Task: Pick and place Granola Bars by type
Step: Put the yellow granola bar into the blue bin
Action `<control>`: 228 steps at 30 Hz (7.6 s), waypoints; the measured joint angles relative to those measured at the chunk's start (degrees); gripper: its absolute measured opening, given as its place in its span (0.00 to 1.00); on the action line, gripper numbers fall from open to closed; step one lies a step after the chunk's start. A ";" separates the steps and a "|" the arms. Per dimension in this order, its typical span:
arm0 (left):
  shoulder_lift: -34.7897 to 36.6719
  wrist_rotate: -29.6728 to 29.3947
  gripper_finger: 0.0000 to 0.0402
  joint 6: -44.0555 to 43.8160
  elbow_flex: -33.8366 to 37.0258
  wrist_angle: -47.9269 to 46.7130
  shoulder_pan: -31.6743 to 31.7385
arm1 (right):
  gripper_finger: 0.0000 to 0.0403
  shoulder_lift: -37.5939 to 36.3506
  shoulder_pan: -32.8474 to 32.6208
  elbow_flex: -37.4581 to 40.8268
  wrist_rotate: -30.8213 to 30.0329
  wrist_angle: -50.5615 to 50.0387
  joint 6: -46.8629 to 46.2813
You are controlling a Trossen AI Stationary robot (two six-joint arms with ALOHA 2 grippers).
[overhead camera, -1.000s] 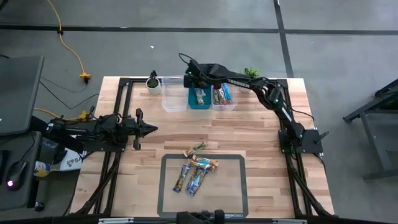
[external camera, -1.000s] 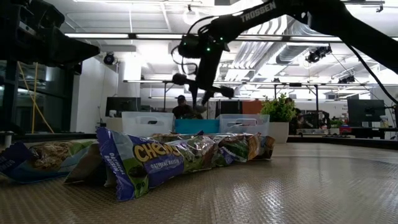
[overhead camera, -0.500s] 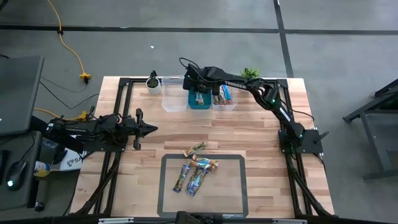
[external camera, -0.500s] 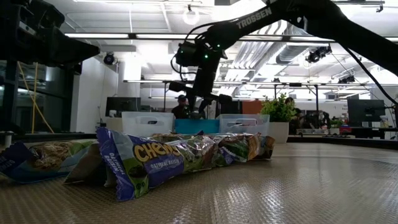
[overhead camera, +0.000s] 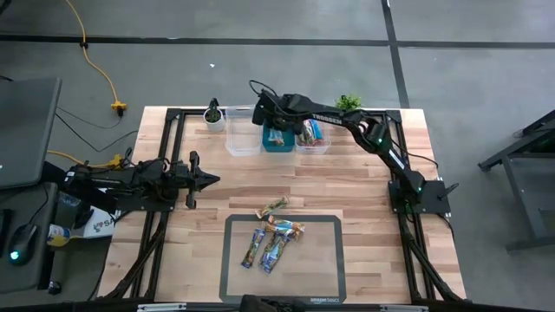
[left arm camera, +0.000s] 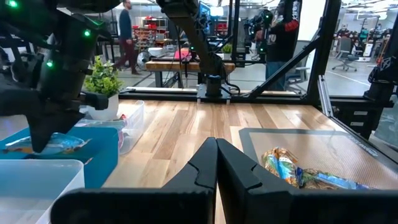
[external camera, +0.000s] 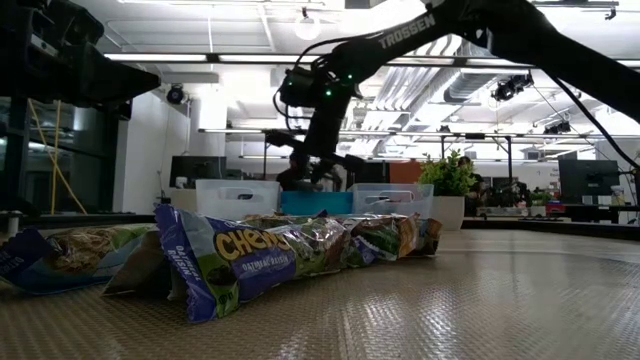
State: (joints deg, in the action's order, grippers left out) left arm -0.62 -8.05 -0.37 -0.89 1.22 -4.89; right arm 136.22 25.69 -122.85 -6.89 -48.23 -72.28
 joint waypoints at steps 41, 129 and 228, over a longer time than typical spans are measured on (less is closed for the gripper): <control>0.00 -0.07 0.00 0.00 0.00 0.02 -0.01 | 0.24 0.83 -1.38 -0.02 -2.60 2.63 -3.33; 0.01 0.04 0.00 0.00 -0.01 0.01 0.01 | 0.38 -23.31 -22.19 -0.09 -3.69 -4.25 67.54; 0.02 0.07 0.00 0.01 0.01 -0.01 0.01 | 0.47 6.18 -30.53 -0.13 10.10 -12.04 81.20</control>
State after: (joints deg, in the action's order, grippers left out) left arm -0.60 -7.99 -0.36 -0.89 1.21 -4.89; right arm 142.40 -4.84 -122.98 3.21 -60.27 8.91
